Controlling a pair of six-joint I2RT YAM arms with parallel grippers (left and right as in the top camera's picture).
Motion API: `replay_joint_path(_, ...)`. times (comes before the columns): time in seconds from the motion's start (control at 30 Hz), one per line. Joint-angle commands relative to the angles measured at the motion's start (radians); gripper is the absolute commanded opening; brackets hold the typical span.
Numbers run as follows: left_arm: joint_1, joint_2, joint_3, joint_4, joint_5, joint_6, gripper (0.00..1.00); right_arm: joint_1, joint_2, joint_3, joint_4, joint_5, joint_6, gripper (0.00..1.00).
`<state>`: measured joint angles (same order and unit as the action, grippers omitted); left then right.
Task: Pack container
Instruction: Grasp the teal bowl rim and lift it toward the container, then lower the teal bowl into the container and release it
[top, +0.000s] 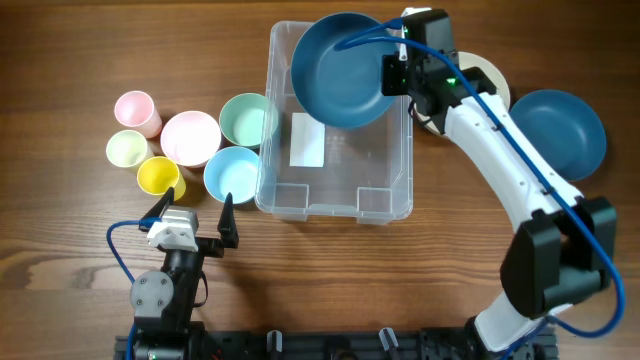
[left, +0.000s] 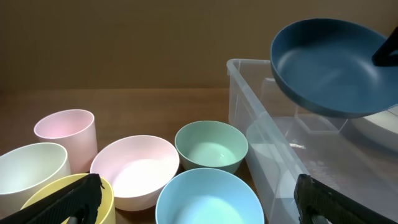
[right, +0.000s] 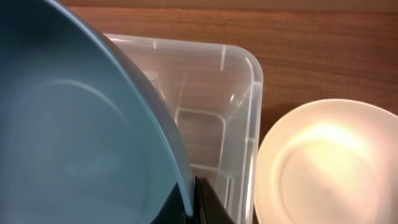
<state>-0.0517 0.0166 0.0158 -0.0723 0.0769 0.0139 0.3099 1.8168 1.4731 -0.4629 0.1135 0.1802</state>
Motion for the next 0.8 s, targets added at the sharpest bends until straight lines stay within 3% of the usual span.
replay_joint_path(0.0, -0.003, 0.000, -0.010, 0.003, 0.001, 0.008, 1.00, 0.007, 0.064, 0.040, 0.034, -0.003, -0.005, 0.04)
replay_joint_path(0.43, -0.003, 0.000, -0.010, 0.003, 0.001, 0.008, 1.00, 0.032, 0.123, 0.040, 0.065, -0.036, -0.025, 0.04)
replay_joint_path(0.47, -0.003, 0.000, -0.010, 0.003, 0.001, 0.008, 1.00, 0.036, 0.123, 0.040, 0.067, -0.037, -0.027, 0.09)
replay_joint_path(0.5, -0.003, 0.000, -0.010, 0.003, 0.001, 0.008, 1.00, 0.040, 0.123, 0.040, 0.068, -0.037, -0.035, 0.27)
replay_joint_path(0.57, -0.003, 0.000, -0.010, 0.002, 0.001, 0.008, 1.00, 0.049, 0.119, 0.041, 0.071, -0.040, -0.058, 0.45)
replay_joint_path(0.77, -0.003, 0.000, -0.010, 0.003, 0.001, 0.008, 1.00, 0.046, 0.055, 0.042, 0.077, -0.039, -0.046, 0.46)
